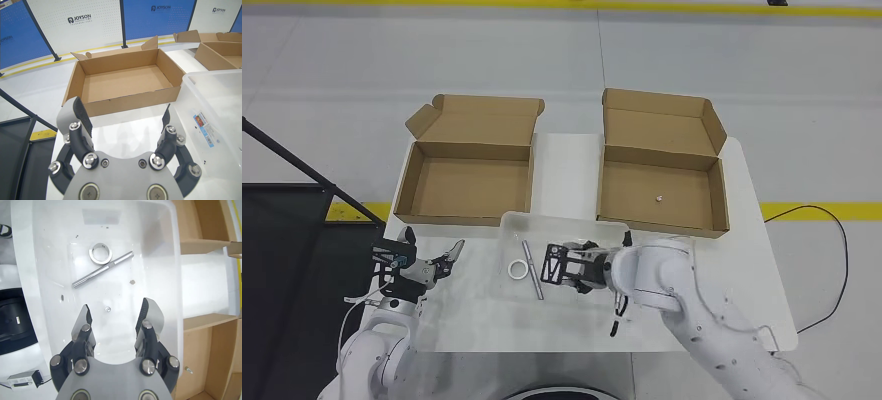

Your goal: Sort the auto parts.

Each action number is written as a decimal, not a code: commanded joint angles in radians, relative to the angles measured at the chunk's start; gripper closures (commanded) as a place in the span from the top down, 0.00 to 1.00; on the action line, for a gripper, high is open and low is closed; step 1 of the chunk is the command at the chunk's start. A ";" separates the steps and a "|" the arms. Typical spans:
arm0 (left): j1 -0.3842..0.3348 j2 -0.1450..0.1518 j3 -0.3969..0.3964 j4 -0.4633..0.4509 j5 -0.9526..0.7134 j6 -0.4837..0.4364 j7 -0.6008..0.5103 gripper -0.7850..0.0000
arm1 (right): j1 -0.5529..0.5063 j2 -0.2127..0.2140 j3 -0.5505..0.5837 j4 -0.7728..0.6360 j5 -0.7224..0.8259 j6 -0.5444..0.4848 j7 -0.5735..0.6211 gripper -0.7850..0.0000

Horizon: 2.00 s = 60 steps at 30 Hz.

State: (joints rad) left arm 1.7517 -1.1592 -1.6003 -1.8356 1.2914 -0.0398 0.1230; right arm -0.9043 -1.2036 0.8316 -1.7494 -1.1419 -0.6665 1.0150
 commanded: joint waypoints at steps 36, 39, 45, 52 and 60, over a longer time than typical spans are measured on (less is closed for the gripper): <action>0.000 0.000 0.000 0.000 0.000 0.000 0.000 1.00 | -0.051 0.049 0.333 -0.076 0.073 0.008 -0.374 0.00; 0.000 0.000 0.000 0.000 0.000 0.000 0.000 1.00 | -0.113 0.065 0.459 -0.134 0.124 0.003 -0.480 0.00; 0.000 0.000 0.000 0.000 0.000 0.000 0.000 1.00 | -0.186 0.080 0.599 -0.166 0.188 0.023 -0.585 0.00; 0.000 0.000 0.000 0.000 0.000 0.000 0.000 1.00 | -0.138 0.084 0.545 -0.116 0.003 0.141 -0.368 0.00; 0.000 0.000 0.000 0.000 0.000 0.000 0.000 1.00 | 0.161 0.028 0.224 0.293 -0.118 0.234 -0.070 0.00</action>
State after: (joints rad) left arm 1.7517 -1.1592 -1.6003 -1.8356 1.2914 -0.0398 0.1230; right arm -0.7953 -1.1640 1.1032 -1.5479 -1.2789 -0.4356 0.9365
